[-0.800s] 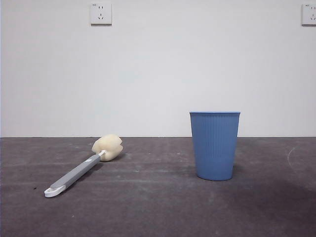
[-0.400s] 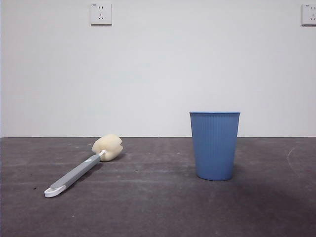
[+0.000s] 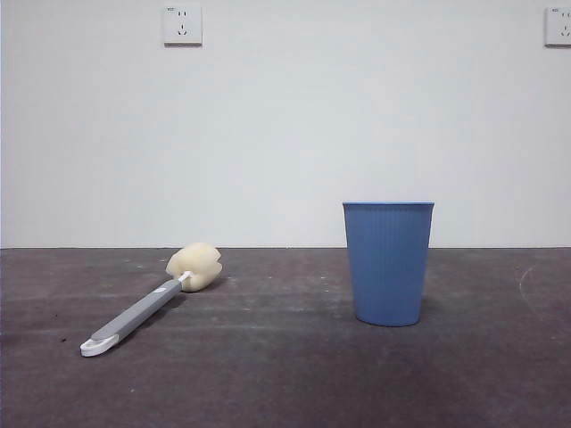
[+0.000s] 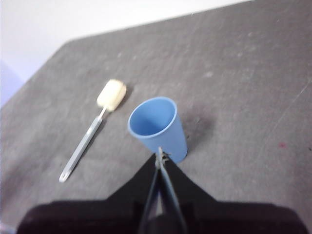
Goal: Pick up the cup brush,pick up the cup,insert the brush into the cup,clean the cup,put the cup brush back,put the cup back to the fixed position on the table
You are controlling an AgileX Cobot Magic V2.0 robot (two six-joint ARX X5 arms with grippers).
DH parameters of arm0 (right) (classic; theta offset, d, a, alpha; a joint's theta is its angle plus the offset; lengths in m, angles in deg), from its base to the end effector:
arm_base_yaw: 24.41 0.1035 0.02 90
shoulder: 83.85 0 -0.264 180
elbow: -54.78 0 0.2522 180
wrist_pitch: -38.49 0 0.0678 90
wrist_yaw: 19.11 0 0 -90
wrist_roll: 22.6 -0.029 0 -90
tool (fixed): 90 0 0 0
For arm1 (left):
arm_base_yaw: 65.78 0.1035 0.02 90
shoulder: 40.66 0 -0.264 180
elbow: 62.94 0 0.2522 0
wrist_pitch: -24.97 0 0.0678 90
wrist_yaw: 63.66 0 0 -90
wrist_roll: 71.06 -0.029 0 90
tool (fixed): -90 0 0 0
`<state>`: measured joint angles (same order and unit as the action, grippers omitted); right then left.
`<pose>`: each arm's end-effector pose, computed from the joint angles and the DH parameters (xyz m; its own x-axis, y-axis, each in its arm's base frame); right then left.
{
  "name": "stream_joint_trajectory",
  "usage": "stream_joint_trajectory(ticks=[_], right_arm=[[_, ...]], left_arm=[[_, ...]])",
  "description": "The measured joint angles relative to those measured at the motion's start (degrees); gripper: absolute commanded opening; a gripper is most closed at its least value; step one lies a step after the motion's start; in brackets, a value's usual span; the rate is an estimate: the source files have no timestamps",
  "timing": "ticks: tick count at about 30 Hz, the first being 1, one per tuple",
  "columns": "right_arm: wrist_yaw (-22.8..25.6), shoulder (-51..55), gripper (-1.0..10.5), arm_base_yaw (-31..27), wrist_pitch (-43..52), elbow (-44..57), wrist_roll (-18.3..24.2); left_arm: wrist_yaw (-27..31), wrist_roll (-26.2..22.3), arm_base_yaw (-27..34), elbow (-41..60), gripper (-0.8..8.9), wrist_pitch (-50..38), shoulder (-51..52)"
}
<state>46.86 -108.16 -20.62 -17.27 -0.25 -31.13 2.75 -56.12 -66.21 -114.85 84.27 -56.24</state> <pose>0.0807 0.0172 0.3011 0.7988 0.4610 -0.3866 -0.3611 0.8813 0.3048 0.0557 -0.0120 0.2870 0.8407 -0.4065 -0.3576 0.2620 0.8835 -0.3883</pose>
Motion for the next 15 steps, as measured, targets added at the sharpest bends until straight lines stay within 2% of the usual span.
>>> stream_joint_trajectory(ticks=[6, 10, 15], right_arm=[[-0.02, -6.05, -0.1, 0.00, -15.06, -11.34, 6.10], [-0.02, -9.07, -0.1, 0.00, -21.40, -15.82, 9.18], [-0.02, -12.76, -0.1, 0.00, -24.90, -19.12, 11.06]], left_arm=[[-6.12, -5.70, 0.00, -10.16, -0.06, 11.06, -9.29], [-6.60, -9.16, -0.15, -15.32, -0.06, 15.12, -13.16], [-6.60, -11.61, -1.36, -18.56, -0.06, 18.18, -14.64]])
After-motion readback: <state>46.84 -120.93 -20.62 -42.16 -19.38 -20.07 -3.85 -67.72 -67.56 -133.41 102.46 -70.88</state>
